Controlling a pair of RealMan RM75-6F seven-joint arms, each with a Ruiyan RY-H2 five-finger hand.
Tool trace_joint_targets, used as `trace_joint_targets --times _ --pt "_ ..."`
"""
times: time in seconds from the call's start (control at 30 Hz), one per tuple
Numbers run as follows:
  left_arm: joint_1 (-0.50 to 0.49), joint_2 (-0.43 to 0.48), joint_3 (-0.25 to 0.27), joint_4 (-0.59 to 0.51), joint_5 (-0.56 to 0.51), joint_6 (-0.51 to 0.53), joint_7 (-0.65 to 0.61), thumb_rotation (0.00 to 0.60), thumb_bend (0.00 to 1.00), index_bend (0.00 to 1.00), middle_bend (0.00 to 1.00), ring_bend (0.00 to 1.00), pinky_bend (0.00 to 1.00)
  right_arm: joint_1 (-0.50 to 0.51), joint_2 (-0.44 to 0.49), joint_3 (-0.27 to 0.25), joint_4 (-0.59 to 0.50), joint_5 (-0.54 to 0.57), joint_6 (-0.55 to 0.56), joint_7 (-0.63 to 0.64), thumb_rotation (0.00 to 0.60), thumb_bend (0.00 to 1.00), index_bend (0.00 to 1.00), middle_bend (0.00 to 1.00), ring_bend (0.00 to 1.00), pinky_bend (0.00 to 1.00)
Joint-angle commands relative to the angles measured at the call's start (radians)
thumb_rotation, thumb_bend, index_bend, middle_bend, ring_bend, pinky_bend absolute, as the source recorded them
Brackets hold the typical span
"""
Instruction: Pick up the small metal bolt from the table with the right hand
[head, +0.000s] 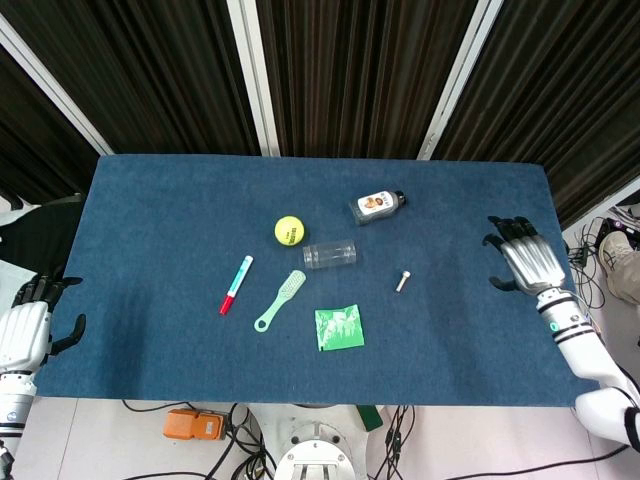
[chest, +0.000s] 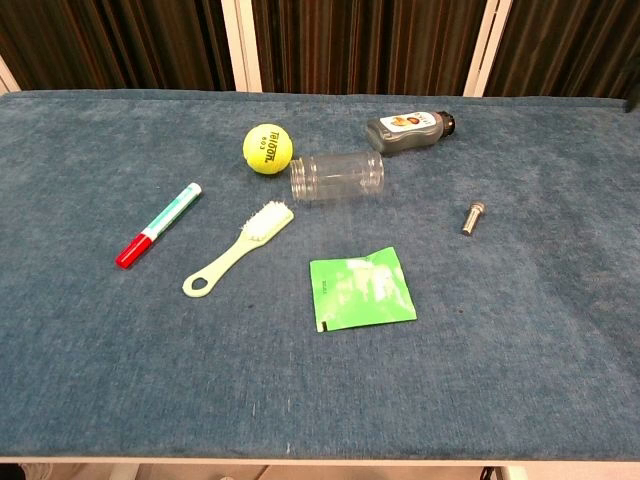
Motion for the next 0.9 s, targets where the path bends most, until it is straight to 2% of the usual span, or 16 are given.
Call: trace_joint_targets --times 0.03,0.3,0.57,0.9 --pt "0.002 0.000 -0.002 0.000 -0.002 0.002 0.001 0.600 0.45 0.23 0.05 0.07 0.12 0.077 -0.062 -0.003 0.073 -0.026 -0.068 -0.025 0.600 0.41 0.42 0.14 0.19 0.17" --pt "0.006 0.001 -0.003 0.003 -0.004 0.005 0.000 0.600 0.45 0.23 0.05 0.07 0.12 0.180 -0.154 -0.026 0.137 -0.087 -0.103 0.011 0.600 0.47 0.43 0.14 0.20 0.18" --pt "0.003 0.003 -0.005 0.003 -0.008 -0.004 -0.001 0.600 0.45 0.23 0.05 0.07 0.12 0.240 -0.199 -0.081 0.116 -0.153 -0.119 0.083 0.600 0.48 0.47 0.14 0.20 0.18" --pt "0.004 0.006 -0.006 -0.002 -0.011 -0.008 0.001 0.600 0.45 0.23 0.05 0.07 0.12 0.275 -0.276 -0.119 0.183 -0.147 -0.152 0.087 0.600 0.48 0.51 0.14 0.20 0.18"
